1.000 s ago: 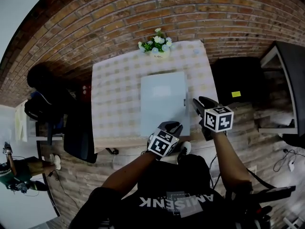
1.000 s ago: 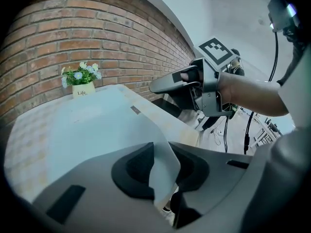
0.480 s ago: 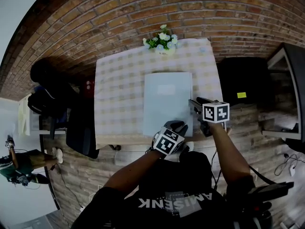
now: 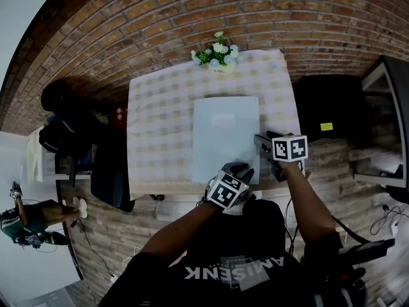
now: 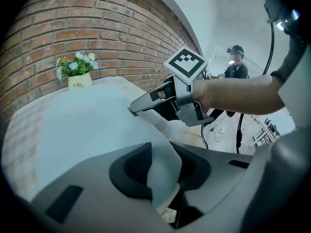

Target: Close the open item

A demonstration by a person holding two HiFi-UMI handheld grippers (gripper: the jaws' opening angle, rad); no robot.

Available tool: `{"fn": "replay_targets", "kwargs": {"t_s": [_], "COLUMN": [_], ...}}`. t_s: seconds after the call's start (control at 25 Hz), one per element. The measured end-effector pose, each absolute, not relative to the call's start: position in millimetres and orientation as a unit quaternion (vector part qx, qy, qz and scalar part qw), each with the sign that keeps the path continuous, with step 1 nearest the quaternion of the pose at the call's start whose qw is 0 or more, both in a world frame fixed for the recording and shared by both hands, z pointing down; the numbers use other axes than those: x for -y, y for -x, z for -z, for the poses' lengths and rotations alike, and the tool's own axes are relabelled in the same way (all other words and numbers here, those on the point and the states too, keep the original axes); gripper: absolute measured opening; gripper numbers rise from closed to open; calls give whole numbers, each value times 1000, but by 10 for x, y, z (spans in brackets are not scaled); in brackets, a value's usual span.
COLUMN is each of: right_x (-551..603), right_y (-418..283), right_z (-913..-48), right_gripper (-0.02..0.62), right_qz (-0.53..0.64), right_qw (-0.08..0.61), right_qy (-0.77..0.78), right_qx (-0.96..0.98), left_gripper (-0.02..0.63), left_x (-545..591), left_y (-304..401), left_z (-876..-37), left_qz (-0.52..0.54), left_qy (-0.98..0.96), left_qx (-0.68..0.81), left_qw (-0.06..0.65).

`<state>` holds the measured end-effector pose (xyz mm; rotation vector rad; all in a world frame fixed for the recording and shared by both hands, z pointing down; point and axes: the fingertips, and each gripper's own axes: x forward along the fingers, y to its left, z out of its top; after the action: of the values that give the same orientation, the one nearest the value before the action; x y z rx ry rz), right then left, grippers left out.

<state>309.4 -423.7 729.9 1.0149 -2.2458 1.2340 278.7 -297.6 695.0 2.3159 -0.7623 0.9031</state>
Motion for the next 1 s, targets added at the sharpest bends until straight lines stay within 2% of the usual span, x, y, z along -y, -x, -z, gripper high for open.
{"fn": "replay_targets", "kwargs": {"t_s": [0.52, 0.6, 0.72, 1.0], "right_x": [4257, 4247, 4242, 4234], "right_y": [-3130, -3142, -3148, -3160], "right_z": [-7340, -7349, -7335, -7289], "right_gripper": [276, 281, 281, 281], "right_qz": [-438, -445, -442, -430], "right_qw": [194, 188, 187, 189], "right_qy": [-360, -360, -366, -392], "right_qx": [801, 798, 798, 791], "left_gripper": [129, 161, 243, 286], "left_x": [2954, 2897, 2796, 2747], "left_y": [-2835, -2873, -2940, -2942], "left_z": [-6971, -6970, -6975, -6951], "left_qz": [-341, -341, -342, -313], "left_qy": [-862, -870, -881, -894], "left_qx": [268, 252, 220, 195], "left_qw": [261, 254, 242, 256]}}
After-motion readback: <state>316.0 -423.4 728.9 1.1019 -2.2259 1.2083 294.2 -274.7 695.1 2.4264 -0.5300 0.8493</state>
